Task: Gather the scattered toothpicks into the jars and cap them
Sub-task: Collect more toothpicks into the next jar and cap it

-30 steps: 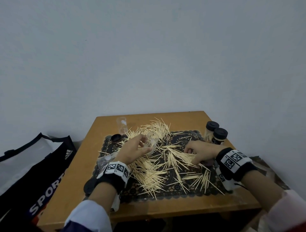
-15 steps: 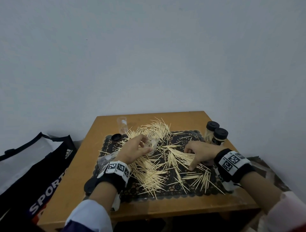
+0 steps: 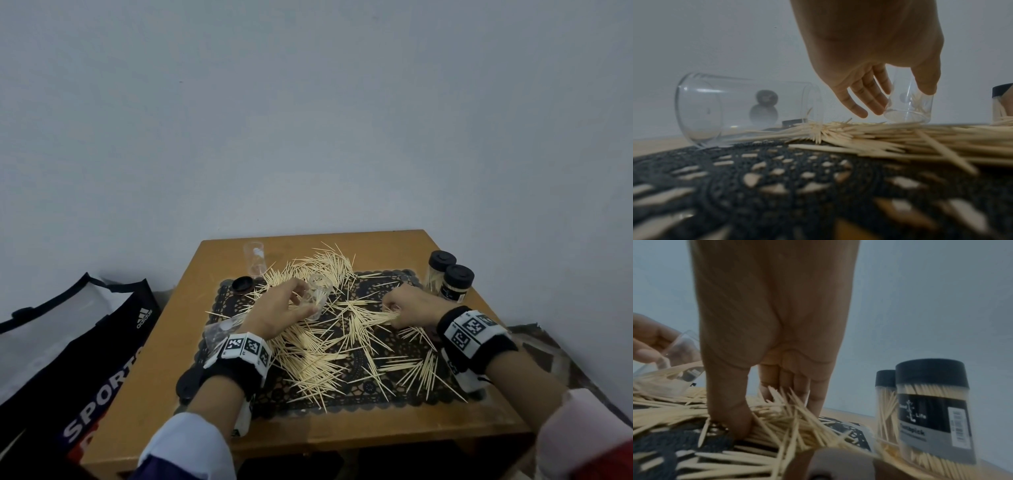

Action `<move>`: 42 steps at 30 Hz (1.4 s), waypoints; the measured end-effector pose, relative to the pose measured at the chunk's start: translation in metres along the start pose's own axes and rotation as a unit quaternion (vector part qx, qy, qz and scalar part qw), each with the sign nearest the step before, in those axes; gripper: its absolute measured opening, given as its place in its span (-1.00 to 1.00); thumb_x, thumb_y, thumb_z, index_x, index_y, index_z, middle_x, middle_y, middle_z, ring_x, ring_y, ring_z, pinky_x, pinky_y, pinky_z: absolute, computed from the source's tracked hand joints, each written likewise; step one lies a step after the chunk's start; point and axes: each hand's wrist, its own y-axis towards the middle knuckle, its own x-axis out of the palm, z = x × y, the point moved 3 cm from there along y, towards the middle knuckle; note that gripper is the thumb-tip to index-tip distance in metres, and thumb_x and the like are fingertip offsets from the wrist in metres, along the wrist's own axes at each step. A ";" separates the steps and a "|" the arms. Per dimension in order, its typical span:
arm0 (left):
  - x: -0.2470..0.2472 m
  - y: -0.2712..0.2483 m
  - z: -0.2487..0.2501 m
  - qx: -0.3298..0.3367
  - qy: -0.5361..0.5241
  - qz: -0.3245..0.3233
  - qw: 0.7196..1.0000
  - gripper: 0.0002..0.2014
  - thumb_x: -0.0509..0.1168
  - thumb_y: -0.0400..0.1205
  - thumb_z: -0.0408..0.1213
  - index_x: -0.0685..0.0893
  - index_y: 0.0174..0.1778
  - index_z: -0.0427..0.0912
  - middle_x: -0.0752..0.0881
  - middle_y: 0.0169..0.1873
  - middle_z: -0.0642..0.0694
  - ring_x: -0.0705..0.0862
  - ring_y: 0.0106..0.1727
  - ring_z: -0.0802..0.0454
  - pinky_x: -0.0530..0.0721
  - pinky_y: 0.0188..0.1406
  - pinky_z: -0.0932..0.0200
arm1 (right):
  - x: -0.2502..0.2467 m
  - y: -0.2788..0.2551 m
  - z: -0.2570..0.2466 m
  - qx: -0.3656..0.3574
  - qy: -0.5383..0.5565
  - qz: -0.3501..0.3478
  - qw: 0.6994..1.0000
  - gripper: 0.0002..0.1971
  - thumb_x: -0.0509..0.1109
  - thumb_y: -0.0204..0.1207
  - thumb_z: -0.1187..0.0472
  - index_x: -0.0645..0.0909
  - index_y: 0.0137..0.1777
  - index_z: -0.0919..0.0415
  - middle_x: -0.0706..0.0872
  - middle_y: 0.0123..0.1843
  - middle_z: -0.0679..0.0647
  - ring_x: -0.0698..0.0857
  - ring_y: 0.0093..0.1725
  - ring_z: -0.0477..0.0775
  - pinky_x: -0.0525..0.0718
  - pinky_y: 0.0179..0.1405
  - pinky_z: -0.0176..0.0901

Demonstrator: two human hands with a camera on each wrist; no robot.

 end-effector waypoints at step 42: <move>-0.008 -0.003 0.008 0.049 0.034 0.032 0.998 -0.57 0.47 0.51 -0.13 0.55 0.26 -0.10 0.52 0.22 0.02 0.53 0.20 0.08 0.60 0.18 0.13 | -0.022 0.044 -0.062 -0.011 0.431 0.060 0.900 -0.95 0.11 0.77 0.15 0.31 0.16 0.05 0.46 -0.36 -0.07 0.45 -0.48 -0.16 0.61 -0.31 -0.23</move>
